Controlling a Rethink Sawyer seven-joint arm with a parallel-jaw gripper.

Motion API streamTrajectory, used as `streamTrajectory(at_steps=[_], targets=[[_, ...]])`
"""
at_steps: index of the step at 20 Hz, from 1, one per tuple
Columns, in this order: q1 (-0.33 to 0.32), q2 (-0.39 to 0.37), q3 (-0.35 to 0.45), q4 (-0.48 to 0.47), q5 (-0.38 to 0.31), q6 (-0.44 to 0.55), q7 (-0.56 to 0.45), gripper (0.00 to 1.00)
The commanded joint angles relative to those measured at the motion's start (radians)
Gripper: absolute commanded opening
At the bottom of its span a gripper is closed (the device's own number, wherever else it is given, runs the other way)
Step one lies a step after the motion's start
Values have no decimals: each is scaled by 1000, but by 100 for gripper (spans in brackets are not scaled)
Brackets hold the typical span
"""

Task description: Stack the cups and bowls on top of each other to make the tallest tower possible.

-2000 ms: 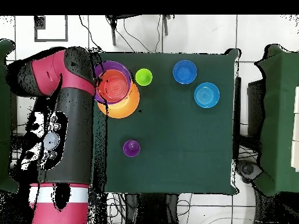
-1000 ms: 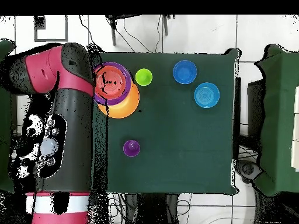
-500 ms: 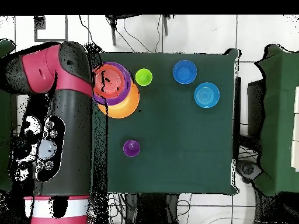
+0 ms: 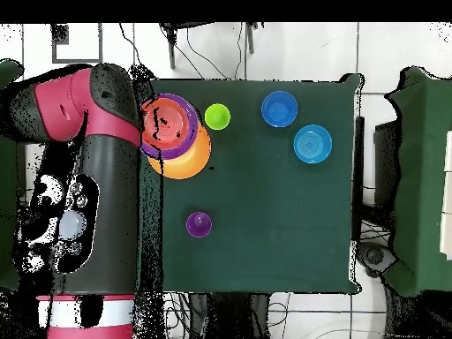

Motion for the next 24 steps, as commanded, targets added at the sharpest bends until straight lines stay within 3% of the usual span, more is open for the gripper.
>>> streamTrajectory(at_steps=[1, 9, 24], targets=[[-4, 18, 85, 114, 2, 113, 19, 0], [2, 13, 84, 112, 6, 149, 30, 0], [6, 43, 105, 155, 22, 31, 86, 0]])
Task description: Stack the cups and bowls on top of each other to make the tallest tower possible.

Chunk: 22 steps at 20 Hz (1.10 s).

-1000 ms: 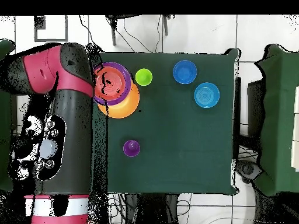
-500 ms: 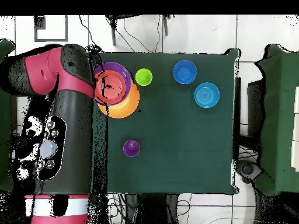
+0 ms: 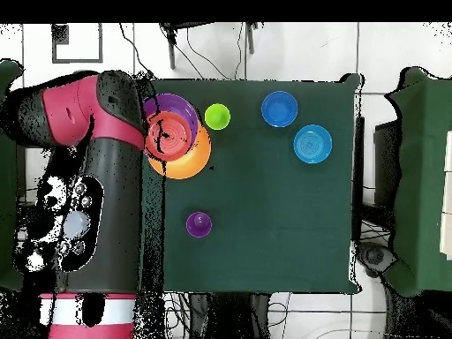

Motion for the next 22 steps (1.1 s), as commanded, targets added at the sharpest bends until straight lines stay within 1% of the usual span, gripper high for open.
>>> streamTrajectory(at_steps=[1, 6, 16, 22], targets=[[5, 41, 103, 117, 13, -12, 86, 0], [6, 38, 104, 119, 15, -10, 83, 0], [9, 41, 108, 114, 19, -37, 90, 0], [10, 43, 112, 95, 31, -14, 93, 0]])
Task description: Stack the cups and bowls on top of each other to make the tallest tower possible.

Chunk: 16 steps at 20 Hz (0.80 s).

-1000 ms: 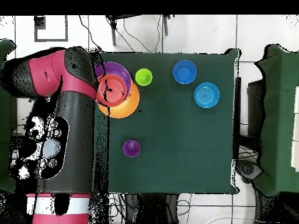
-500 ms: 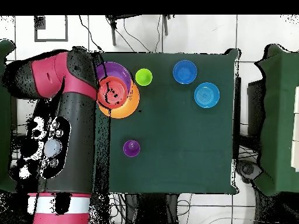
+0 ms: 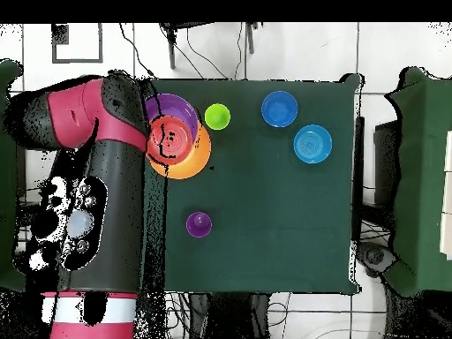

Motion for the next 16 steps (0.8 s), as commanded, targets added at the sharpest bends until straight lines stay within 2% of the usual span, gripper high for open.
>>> streamTrajectory(at_steps=[1, 16], targets=[[9, 42, 112, 72, 21, -14, 92, 0], [13, 51, 105, 72, 34, -24, 90, 0]])
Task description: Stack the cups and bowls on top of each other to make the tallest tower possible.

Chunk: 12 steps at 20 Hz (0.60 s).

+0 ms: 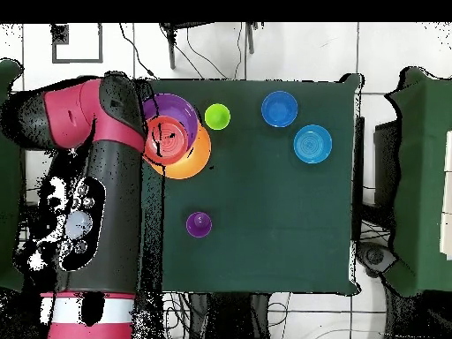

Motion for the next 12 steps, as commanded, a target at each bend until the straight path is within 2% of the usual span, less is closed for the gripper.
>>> streamTrajectory(at_steps=[1, 12], targets=[[7, 50, 106, 73, 10, -22, 89, 0], [4, 50, 111, 81, 4, -45, 72, 0]])
